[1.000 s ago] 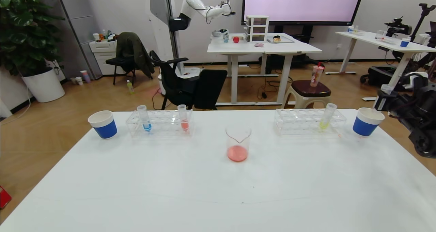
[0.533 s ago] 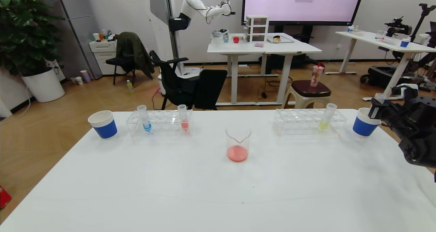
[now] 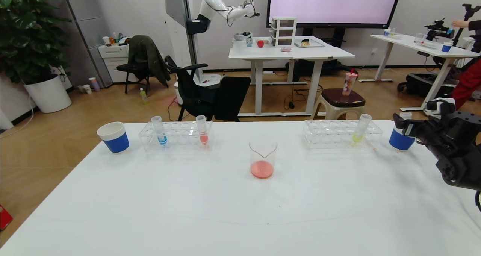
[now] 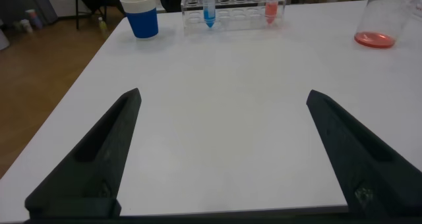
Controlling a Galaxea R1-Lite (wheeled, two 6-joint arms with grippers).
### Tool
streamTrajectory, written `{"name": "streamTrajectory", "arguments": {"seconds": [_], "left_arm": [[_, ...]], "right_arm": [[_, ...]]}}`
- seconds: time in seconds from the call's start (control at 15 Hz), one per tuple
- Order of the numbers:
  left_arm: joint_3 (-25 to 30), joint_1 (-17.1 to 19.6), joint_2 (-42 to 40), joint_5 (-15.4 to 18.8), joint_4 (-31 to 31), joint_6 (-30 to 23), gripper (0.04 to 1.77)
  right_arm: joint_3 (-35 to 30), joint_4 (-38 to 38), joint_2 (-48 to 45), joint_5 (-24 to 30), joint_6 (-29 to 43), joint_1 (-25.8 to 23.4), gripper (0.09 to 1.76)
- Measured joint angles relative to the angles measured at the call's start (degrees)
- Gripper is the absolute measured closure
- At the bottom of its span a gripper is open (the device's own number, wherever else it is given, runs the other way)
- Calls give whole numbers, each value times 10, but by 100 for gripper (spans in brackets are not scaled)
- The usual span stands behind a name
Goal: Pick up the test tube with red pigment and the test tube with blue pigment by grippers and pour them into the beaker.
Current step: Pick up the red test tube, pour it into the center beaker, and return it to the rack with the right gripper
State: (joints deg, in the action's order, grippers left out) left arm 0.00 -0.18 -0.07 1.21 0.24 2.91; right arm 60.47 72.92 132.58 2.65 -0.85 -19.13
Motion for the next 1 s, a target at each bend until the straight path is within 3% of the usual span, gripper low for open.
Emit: {"name": "streamTrajectory", "arguments": {"seconds": [0.33, 0.53, 0.73, 1.0], "left_arm": [[0, 0, 0, 0, 0, 0, 6], [0, 0, 0, 0, 0, 0, 6], [0, 0, 0, 0, 0, 0, 6], [0, 0, 0, 0, 0, 0, 6]], "right_arm": [[-10, 0, -26, 0, 18, 25, 11], [-27, -18, -81, -1, 35, 82, 11], [-79, -25, -153, -3, 36, 158, 11], [-161, -27, -267, -4, 32, 212, 11]]}}
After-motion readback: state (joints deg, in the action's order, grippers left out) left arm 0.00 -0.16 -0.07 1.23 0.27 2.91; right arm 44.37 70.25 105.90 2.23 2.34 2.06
